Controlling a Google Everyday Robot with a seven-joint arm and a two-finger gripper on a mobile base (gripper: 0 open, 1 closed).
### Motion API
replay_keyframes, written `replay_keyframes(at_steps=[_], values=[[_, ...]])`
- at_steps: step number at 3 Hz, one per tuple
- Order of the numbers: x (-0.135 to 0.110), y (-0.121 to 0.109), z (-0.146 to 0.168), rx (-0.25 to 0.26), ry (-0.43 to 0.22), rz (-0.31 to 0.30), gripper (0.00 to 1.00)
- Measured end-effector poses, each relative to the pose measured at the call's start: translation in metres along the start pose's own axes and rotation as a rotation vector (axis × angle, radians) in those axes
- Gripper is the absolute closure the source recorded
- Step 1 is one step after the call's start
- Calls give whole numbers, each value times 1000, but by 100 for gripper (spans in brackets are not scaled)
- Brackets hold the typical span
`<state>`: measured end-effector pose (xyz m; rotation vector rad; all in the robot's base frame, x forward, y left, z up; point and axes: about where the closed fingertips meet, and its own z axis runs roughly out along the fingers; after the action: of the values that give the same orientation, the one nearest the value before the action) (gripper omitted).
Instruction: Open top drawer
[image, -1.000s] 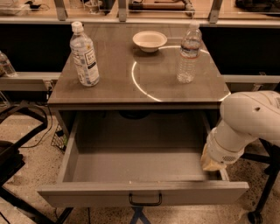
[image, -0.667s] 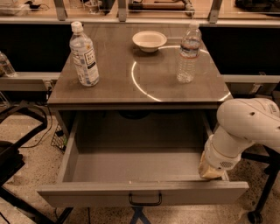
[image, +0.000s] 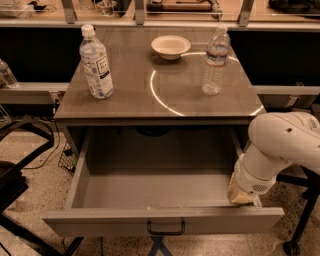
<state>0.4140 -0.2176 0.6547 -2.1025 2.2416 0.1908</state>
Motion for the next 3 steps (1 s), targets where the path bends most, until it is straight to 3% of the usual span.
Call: replay_keyframes(at_steps=[2, 3], values=[[0, 1, -1, 1, 2, -1, 5], [0, 2, -1, 1, 3, -1, 0]])
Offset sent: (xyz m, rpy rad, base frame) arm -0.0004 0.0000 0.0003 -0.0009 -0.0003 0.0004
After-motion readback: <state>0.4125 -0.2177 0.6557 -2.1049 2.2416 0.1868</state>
